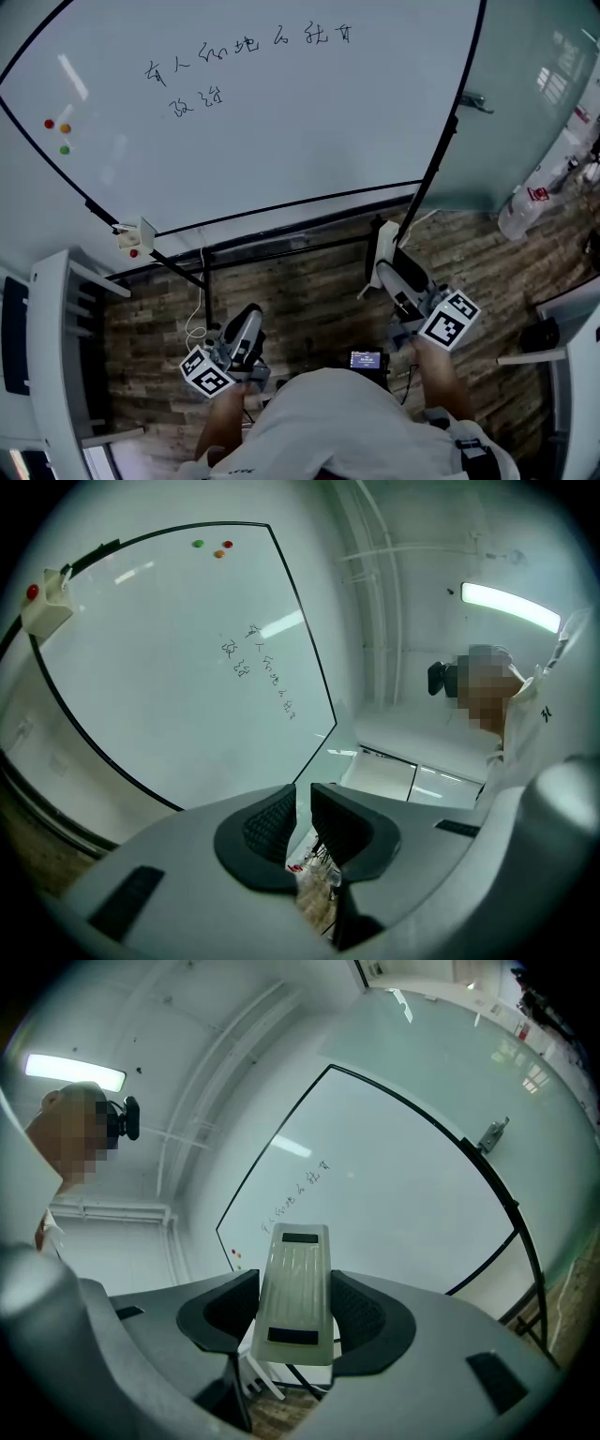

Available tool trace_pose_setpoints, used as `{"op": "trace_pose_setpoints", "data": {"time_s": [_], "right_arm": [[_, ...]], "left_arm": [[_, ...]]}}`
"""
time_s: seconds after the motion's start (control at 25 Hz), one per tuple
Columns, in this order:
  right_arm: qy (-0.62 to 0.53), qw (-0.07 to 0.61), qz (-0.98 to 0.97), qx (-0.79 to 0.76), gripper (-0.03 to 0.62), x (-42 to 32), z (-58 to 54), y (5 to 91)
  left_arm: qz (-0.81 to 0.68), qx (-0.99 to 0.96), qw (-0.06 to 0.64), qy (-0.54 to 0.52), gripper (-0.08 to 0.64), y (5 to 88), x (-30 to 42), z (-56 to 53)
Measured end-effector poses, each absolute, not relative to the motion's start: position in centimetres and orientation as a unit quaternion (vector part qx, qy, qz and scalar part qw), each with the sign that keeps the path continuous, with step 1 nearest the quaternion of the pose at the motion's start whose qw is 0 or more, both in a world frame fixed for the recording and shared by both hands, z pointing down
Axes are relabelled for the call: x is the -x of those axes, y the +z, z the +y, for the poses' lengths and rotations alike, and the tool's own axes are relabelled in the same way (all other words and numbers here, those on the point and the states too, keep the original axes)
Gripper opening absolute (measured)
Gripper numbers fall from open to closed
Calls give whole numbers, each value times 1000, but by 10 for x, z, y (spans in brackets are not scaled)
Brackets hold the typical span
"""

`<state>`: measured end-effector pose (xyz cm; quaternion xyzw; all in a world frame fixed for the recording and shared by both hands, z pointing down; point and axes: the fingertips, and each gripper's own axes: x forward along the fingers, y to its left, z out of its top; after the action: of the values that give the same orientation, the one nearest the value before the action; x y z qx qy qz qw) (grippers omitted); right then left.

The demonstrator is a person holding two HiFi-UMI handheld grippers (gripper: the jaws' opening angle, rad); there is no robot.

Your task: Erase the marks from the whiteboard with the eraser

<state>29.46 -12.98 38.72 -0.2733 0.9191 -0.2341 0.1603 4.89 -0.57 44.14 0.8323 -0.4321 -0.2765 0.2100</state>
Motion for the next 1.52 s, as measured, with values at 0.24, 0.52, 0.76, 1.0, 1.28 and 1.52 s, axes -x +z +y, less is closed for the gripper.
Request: {"op": "trace_pose_setpoints", "data": {"time_s": [0.24,0.52,0.76,1.0,1.28,1.52], "right_arm": [[-242,157,912,290,256,-303,-148,390],[-243,142,911,301,256,-298,-170,399],[-241,139,907,317,256,-279,-187,398],[-226,158,895,350,256,-248,-206,388],[-197,171,889,376,256,-202,-227,367],[-164,149,892,395,255,-161,-240,353]], "left_arm": [[-441,-830,206,-272,41,441,-47,-17],[-465,-817,203,-272,41,446,-26,-23],[-475,-815,195,-268,41,444,9,-34],[-456,-830,192,-258,41,440,50,-62],[-425,-857,179,-229,41,424,96,-106],[-409,-872,168,-209,41,413,123,-136]]}}
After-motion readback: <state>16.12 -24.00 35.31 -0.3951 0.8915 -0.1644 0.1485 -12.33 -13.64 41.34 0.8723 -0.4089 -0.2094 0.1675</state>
